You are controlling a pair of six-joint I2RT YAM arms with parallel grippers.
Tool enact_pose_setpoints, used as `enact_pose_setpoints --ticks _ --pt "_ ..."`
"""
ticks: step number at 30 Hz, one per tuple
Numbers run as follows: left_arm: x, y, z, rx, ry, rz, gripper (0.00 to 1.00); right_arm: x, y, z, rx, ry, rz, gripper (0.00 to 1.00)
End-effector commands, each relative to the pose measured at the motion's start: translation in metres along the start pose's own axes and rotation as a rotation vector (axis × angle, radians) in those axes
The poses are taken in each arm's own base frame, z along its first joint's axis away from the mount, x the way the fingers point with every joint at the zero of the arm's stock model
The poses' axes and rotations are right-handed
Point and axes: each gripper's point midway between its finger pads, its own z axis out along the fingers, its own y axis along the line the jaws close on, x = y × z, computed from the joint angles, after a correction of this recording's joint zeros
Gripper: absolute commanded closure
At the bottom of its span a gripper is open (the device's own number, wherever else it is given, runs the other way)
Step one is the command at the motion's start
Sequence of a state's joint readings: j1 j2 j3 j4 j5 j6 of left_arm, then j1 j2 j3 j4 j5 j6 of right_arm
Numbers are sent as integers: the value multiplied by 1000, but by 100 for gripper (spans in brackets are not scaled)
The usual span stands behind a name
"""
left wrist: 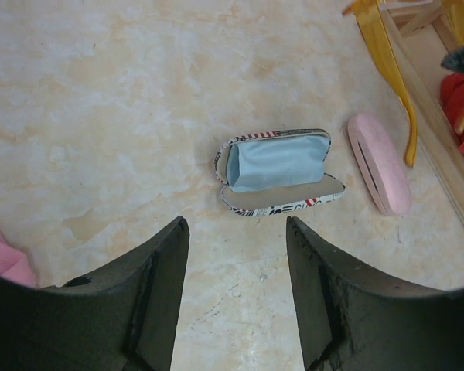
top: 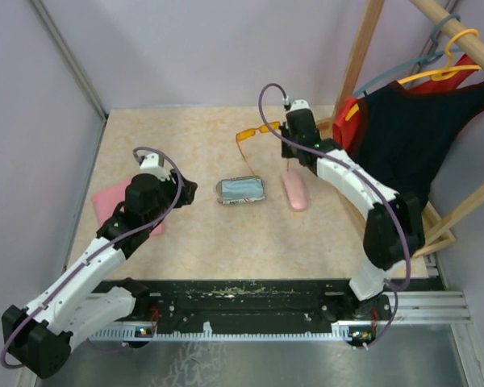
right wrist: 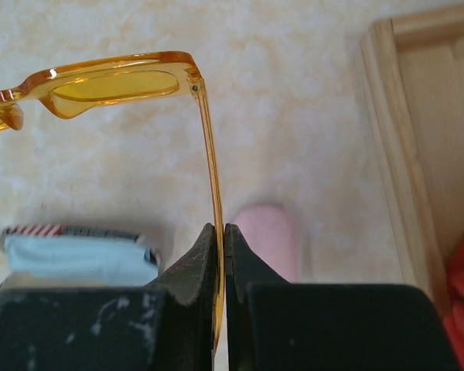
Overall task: Organize the sunglasses
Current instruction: Pick up the sunglasses from the center of the board, then place the sunglasses at the center of the board.
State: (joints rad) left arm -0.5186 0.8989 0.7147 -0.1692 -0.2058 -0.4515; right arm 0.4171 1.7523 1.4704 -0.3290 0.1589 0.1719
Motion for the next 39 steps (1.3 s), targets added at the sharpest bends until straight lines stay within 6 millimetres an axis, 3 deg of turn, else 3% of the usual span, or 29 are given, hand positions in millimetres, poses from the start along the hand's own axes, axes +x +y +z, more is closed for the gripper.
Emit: enact_pose_setpoints --ticks 1,8,11,15,20,24,29,34,39 --pt "1 8 -10 -18 -10 -15 40 7 5 -72 67 -85 113 100" --pt "5 8 -18 -1 -14 -40 41 111 16 -135 61 20 244 100" --pt "9 7 -19 9 -4 -53 41 143 23 -155 68 47 239 100" --pt "13 7 -20 17 5 -61 41 173 29 -168 63 72 265 100" --pt "17 8 -19 16 16 -65 41 213 40 -161 68 119 298 100" --pt "19 6 -18 25 17 -70 42 234 60 -147 30 143 349 100" --pt "19 5 -17 33 26 -65 42 256 65 -135 81 176 371 100" --pt "20 4 -16 37 28 -61 42 258 66 -126 138 189 377 99" --pt "19 2 -14 42 28 -58 42 260 70 -120 161 199 381 86"
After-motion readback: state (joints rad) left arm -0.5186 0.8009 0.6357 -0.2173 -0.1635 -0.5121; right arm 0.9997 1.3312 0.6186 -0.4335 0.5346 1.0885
